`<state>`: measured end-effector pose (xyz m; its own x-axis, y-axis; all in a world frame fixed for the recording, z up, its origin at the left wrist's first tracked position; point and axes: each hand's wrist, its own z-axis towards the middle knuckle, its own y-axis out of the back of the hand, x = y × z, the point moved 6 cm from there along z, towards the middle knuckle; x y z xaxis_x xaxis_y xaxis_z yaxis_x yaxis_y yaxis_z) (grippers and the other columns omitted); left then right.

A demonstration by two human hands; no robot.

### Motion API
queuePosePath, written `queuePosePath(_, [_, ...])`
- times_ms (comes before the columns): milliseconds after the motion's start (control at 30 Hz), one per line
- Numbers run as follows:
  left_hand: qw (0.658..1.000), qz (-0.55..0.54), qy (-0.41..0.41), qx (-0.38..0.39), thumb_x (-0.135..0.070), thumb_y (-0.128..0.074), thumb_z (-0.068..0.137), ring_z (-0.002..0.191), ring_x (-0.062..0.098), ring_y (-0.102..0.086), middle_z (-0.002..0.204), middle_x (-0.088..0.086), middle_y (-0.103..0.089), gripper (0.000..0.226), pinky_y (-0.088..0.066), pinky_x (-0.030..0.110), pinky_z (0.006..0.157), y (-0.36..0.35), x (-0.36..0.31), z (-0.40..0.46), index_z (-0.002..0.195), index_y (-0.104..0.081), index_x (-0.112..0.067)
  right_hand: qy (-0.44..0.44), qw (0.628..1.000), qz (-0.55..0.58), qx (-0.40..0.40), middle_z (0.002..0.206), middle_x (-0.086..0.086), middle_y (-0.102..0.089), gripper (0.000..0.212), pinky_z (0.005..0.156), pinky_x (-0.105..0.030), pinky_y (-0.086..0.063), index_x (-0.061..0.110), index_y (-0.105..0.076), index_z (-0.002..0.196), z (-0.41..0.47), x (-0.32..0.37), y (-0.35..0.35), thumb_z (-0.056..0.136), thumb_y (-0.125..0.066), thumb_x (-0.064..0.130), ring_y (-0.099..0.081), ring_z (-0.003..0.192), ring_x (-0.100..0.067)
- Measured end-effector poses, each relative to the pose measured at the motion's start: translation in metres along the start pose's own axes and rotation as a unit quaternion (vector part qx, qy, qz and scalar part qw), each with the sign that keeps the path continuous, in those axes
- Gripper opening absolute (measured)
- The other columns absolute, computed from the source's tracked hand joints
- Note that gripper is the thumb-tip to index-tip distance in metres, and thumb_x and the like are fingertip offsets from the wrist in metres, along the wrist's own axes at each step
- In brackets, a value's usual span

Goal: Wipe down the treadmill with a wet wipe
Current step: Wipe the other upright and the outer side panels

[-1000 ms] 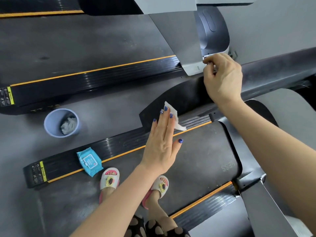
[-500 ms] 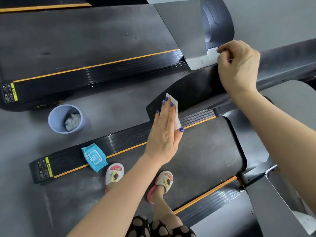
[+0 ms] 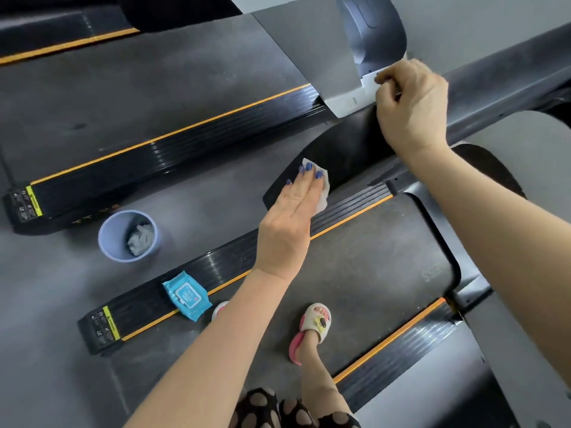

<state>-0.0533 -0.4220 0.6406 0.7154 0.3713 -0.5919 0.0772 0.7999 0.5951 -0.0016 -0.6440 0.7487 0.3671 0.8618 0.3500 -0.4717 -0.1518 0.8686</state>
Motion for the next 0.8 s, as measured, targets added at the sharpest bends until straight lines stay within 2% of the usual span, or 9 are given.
queuePosePath(67, [0.999,-0.024,-0.035,0.015,0.000,-0.076,0.088,0.129,0.025,-0.057,0.135,0.017,-0.063,0.046,-0.048,0.036,0.108,0.009,-0.011,0.001,0.132,-0.063,-0.001,-0.012,1.000,0.010,0.012,0.107,-0.010,-0.072,0.039,0.083,-0.031,-0.045,0.005,-0.072,0.102,-0.005,0.003,0.001,0.087,-0.039,0.018,-0.064,0.096,-0.029])
queuePosePath(200, [0.997,-0.069,-0.029,0.036,0.001,-0.063,0.096,0.128,0.030,-0.058,0.129,0.020,-0.065,0.032,-0.054,0.039,0.101,0.027,-0.022,0.006,0.126,-0.070,-0.006,0.025,0.994,0.104,-0.013,0.122,-0.010,-0.068,0.037,0.098,-0.015,-0.043,-0.001,-0.069,0.112,-0.052,0.026,0.024,0.084,-0.046,-0.005,-0.063,0.114,-0.020])
queuePosePath(267, [0.998,-0.059,-0.009,0.035,-0.006,-0.056,0.097,0.113,0.025,-0.056,0.114,0.018,-0.066,0.030,-0.059,0.042,0.084,0.035,-0.020,0.009,0.120,-0.074,-0.010,0.021,0.990,0.137,-0.020,0.128,-0.009,-0.065,0.036,0.096,-0.014,-0.044,-0.001,-0.068,0.116,-0.087,0.033,0.038,0.086,-0.048,-0.009,-0.063,0.115,-0.016])
queuePosePath(333, [0.998,-0.055,-0.023,0.035,-0.005,-0.062,0.094,0.095,0.023,-0.055,0.099,0.013,-0.066,0.026,-0.056,0.043,0.070,0.040,-0.022,0.014,0.114,-0.077,-0.011,0.003,0.987,0.161,-0.005,0.131,-0.006,-0.062,0.035,0.094,-0.014,-0.045,0.000,-0.067,0.119,-0.120,0.034,0.044,0.089,-0.051,-0.009,-0.062,0.113,-0.011])
queuePosePath(367, [0.997,-0.060,-0.036,0.036,-0.004,-0.067,0.092,0.089,0.023,-0.056,0.094,0.011,-0.066,0.022,-0.053,0.043,0.067,0.041,-0.025,0.016,0.109,-0.078,-0.010,-0.002,0.986,0.167,0.006,0.131,-0.004,-0.061,0.035,0.098,-0.014,-0.043,0.000,-0.067,0.120,-0.133,0.034,0.044,0.089,-0.053,-0.008,-0.060,0.117,-0.009])
queuePosePath(467, [0.994,-0.089,-0.044,0.042,-0.002,-0.067,0.088,0.082,0.018,-0.055,0.084,0.005,-0.066,0.012,-0.050,0.040,0.067,0.045,-0.033,0.024,0.092,-0.076,-0.006,-0.022,0.982,0.182,0.039,0.130,0.001,-0.062,0.034,0.106,-0.015,-0.039,0.004,-0.067,0.123,-0.160,0.034,0.041,0.090,-0.060,0.000,-0.055,0.124,-0.005])
queuePosePath(567, [0.993,-0.091,-0.032,0.072,0.002,-0.072,0.083,0.082,0.015,-0.052,0.082,0.003,-0.065,0.010,-0.050,0.040,0.069,0.044,-0.037,0.024,0.086,-0.069,-0.007,-0.069,0.975,0.201,0.066,0.126,0.011,-0.062,0.035,0.107,-0.027,-0.042,0.009,-0.069,0.123,-0.178,0.031,0.038,0.094,-0.060,0.026,-0.054,0.126,-0.003])
queuePosePath(700, [0.992,-0.092,-0.038,0.075,-0.011,-0.071,0.089,0.081,0.012,-0.050,0.081,0.002,-0.064,0.009,-0.051,0.038,0.068,0.042,-0.043,0.018,0.082,-0.066,-0.008,-0.131,0.962,0.222,0.094,0.119,0.016,-0.063,0.036,0.106,-0.040,-0.044,0.015,-0.070,0.124,-0.195,0.026,0.033,0.091,-0.066,0.028,-0.057,0.120,-0.008])
queuePosePath(800, [0.994,-0.080,-0.029,0.068,-0.011,-0.071,0.088,0.079,0.013,-0.050,0.079,0.002,-0.064,0.013,-0.048,0.036,0.068,0.038,-0.042,0.014,0.078,-0.064,-0.007,-0.196,0.937,0.258,0.130,0.109,0.015,-0.069,0.022,0.098,-0.030,-0.047,0.022,-0.074,0.115,-0.206,0.018,0.026,0.093,-0.072,0.023,-0.062,0.107,-0.006])
